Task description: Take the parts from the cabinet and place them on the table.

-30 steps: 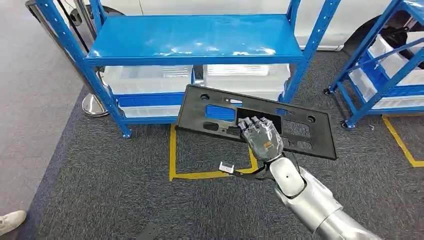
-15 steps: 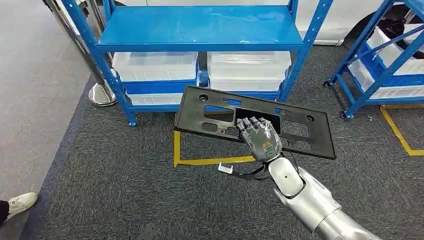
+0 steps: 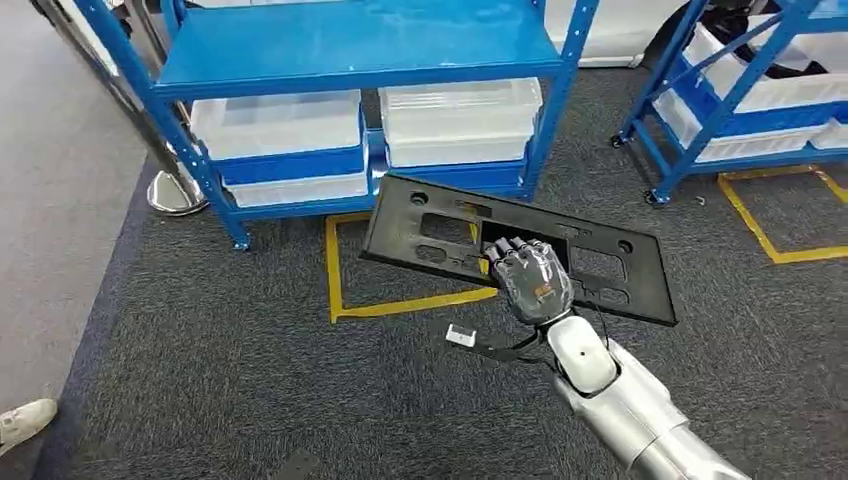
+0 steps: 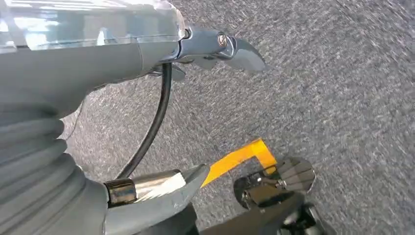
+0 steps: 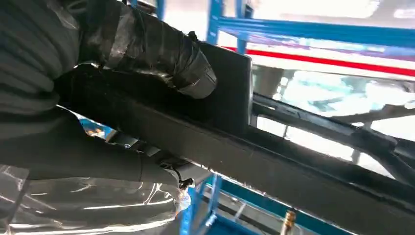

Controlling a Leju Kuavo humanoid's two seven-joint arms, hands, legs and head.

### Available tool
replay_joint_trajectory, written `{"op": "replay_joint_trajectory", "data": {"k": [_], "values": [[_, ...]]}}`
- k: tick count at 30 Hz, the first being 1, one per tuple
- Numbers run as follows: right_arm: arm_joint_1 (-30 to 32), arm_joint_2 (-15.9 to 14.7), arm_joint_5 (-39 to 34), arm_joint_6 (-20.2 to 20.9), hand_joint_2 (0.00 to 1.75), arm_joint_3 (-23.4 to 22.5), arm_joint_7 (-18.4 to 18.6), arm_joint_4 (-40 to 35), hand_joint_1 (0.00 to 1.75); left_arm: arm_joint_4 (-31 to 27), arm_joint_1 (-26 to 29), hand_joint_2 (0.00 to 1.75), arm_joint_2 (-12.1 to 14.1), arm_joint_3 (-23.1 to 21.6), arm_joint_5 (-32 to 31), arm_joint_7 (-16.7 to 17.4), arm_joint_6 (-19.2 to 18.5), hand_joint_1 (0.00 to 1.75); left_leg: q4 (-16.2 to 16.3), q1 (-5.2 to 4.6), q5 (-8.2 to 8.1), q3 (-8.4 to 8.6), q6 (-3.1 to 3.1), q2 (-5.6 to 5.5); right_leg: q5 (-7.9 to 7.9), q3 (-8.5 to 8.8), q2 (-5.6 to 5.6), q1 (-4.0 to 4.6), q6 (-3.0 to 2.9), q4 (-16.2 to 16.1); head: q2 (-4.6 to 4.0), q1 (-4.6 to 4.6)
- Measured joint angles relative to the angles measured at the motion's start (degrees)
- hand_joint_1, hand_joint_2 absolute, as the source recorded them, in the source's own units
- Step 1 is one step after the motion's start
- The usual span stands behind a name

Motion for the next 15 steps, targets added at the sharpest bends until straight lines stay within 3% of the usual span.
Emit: {"op": "replay_joint_trajectory", "data": {"k": [2, 4, 5, 6, 7, 9, 10, 11, 14, 15], "values": [[0.1, 0.3, 0.0, 0.0, 1.75, -0.3, -0.1, 0.1, 1.75, 0.0, 0.0, 1.75, 0.1, 0.2, 0.0, 0.0, 0.0, 0.0, 3.4, 0.51, -3.35, -1.32, -0.39, -4.05, 0.64, -0.33, 0.82, -0.19, -0.72, -0.3, 0.0, 0.0], [0.3, 0.8, 0.0, 0.0, 1.75, -0.3, -0.1, 0.3, 1.75, 0.0, 0.2, 1.75, 0.1, 0.3, 0.0, 0.0, 0.0, 0.0, 12.7, 0.55, -8.31, -4.97, -0.68, -5.33, 0.92, -0.8, 2.05, -0.1, -1.06, -0.2, 0.0, -0.09], [0.4, 0.8, 0.0, 0.0, 1.75, -0.3, -0.1, 0.4, 1.75, 0.0, 0.3, 1.75, 0.1, 0.3, 0.0, 0.0, 0.0, 0.0, 16.2, 0.54, -9.38, -6.31, -0.81, -5.42, 1.03, -0.94, 2.63, -0.04, -1.07, -0.1, 0.0, -0.07], [0.6, 0.8, 0.0, 0.0, 1.75, -0.3, -0.1, 0.5, 1.75, 0.0, 0.3, 1.75, 0.1, 0.3, 0.0, 0.0, 0.0, 0.0, 17.6, 0.55, -9.12, -6.66, -0.82, -5.43, 1.06, -1.08, 3.26, 0.01, -1.04, 0.0, 0.0, -0.07], [0.7, 0.8, 0.0, 0.0, 1.75, -0.4, -0.1, 0.7, 1.75, 0.0, 0.3, 1.75, 0.1, 0.3, 0.0, 0.0, 0.0, 0.0, 16.1, 0.57, -7.46, -5.73, -0.78, -5.48, 1.07, -1.21, 3.91, 0.0, -1.03, 0.3, 0.0, -0.07], [0.7, 0.9, 0.0, 0.0, 1.75, -0.4, -0.2, 0.7, 1.75, 0.0, 0.3, 1.75, 0.1, 0.3, 0.0, 0.0, 0.0, 0.0, 7.2, 0.64, -2.3, -1.1, -0.53, -6.14, 0.89, -1.45, 5.4, -0.09, -0.79, 1.0, 0.0, -0.07], [0.7, 1.0, 0.0, 0.0, 1.75, -0.4, -0.2, 0.7, 1.75, 0.0, 0.3, 1.75, 0.1, 0.3, 0.0, 0.0, 0.0, 0.0, 2.8, 0.72, -1.12, 0.86, -0.27, -7.76, 0.7, -1.68, 5.98, -0.17, -0.61, 1.4, 0.0, -0.07], [0.6, 1.0, 0.0, 0.0, 1.75, -0.4, -0.2, 0.8, 1.75, 0.0, 0.4, 1.75, 0.2, 0.4, 0.0, 0.0, 0.0, 0.0, 2.3, 0.81, -1.98, 2.09, -0.24, -9.59, 0.72, -2.21, 6.46, 0.06, -0.37, 1.6, 0.0, 0.0], [0.8, 1.1, -0.1, 0.0, 1.75, -0.6, -0.3, 0.9, 1.75, 0.0, 0.2, 1.75, 0.2, 0.5, 0.0, 0.0, 0.0, 0.0, 1.1, 0.59, -2.0, 1.95, -0.2, -8.51, 1.58, -2.93, 8.26, -0.45, 0.88, 1.6, 0.0, -0.02], [0.7, 1.0, -0.2, 0.0, 1.75, -0.8, -0.6, 1.0, 1.75, 0.0, 0.2, 1.75, 0.1, 0.5, 0.0, 0.1, 0.0, 0.0, 0.1, 1.19, -1.91, 2.13, -0.01, -7.71, 1.78, -3.22, 8.96, 0.13, 1.25, 1.6, 0.0, 0.0]]}}
